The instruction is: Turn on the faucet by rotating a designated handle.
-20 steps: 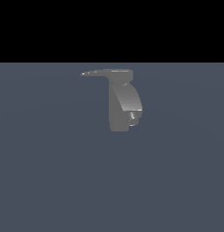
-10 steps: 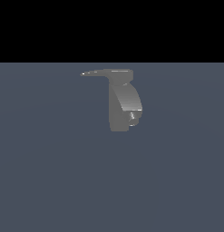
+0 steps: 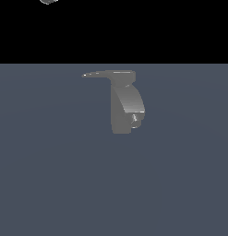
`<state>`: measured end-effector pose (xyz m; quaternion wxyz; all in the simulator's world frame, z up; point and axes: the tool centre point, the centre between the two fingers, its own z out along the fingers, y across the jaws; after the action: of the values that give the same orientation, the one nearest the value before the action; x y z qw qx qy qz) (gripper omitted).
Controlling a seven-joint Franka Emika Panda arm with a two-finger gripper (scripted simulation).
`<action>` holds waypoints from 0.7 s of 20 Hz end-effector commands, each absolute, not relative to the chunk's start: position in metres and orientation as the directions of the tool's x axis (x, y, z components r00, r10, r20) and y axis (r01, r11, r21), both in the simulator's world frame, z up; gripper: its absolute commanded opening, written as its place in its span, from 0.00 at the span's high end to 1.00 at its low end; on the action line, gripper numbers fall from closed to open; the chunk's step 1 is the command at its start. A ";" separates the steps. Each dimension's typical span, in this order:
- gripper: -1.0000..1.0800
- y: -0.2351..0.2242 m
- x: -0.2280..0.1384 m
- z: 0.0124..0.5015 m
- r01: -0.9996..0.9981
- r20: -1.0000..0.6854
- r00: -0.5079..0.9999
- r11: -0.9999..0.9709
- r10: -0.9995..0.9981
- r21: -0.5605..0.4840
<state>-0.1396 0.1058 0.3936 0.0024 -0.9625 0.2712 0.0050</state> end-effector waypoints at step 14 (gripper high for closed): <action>1.00 0.135 -0.058 0.347 -0.759 -0.012 0.651 -0.651 -0.759 -0.005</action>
<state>-0.0667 0.1329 0.3519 0.0043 -0.9150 0.4033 0.0045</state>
